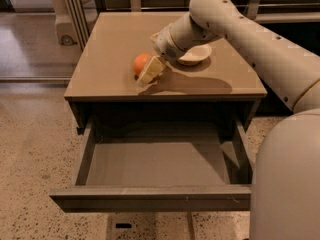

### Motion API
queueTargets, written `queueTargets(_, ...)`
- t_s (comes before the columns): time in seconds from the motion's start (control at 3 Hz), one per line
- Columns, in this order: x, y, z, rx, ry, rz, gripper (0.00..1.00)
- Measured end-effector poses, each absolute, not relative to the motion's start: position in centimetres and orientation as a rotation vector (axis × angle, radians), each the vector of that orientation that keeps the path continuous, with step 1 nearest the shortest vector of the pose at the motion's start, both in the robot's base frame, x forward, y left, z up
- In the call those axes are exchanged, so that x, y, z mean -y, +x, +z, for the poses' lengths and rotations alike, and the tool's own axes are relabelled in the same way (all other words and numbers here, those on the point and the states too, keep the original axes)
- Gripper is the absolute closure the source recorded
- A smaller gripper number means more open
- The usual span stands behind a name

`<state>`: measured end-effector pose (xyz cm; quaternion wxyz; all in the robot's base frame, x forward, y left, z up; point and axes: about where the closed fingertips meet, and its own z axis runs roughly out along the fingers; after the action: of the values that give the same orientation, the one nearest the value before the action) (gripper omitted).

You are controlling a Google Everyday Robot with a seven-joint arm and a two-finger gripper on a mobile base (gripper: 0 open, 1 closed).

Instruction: Place orange into top drawer

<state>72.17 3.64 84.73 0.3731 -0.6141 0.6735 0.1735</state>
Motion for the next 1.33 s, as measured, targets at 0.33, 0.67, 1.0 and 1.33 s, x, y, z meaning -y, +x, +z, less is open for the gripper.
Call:
queueTargets(0.33,-3.48,72.20,84.19,-1.738,-1.576,0.451,0.18)
queueTargets(0.67,-3.49,72.20,84.18,-1.738,-1.576,0.451,0.49)
queueTargets(1.0,-3.49,72.20,84.18,-1.738,-1.576,0.451,0.80)
queueTargets(1.33,-3.49,72.19,84.19,-1.738,-1.576,0.451,1.00)
